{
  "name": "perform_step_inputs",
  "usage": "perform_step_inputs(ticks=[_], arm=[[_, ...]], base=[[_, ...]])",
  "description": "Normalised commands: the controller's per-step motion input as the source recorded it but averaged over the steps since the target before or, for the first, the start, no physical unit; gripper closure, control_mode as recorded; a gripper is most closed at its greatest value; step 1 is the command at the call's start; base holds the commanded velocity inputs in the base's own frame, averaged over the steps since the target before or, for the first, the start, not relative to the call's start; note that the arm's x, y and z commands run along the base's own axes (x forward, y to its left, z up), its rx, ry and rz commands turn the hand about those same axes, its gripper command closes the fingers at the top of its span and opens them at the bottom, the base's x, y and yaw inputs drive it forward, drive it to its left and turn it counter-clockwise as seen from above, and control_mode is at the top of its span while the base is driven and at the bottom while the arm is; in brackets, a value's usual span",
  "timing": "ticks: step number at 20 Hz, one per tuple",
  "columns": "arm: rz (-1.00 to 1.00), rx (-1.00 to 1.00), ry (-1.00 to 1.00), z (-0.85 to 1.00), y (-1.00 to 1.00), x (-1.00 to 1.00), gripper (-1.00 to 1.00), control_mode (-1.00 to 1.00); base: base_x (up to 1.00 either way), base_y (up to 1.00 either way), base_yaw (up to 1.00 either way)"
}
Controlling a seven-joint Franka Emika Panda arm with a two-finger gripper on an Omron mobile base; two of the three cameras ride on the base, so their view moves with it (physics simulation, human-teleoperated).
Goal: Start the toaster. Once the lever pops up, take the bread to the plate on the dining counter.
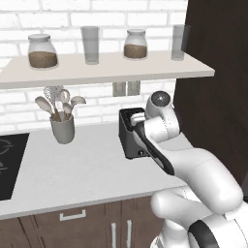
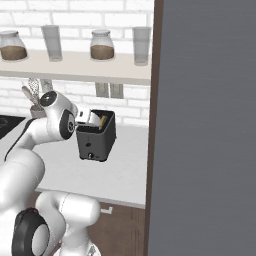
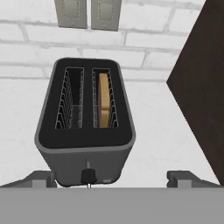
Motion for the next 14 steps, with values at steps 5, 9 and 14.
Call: perform_step_inputs(ticks=[5,9,14], arm=[[0.00,0.00,0.00,-0.19,0.00,0.00,-1.00,-1.00],[0.00,0.01,0.00,0.00,0.00,0.12,-1.00,-1.00],[0.00,0.04,0.00,0.00,-0.03,0.28,-1.00,-1.00]], base=[[0.00,0.00,0.00],[0.00,0.00,0.00],[0.00,0.00,0.00]])
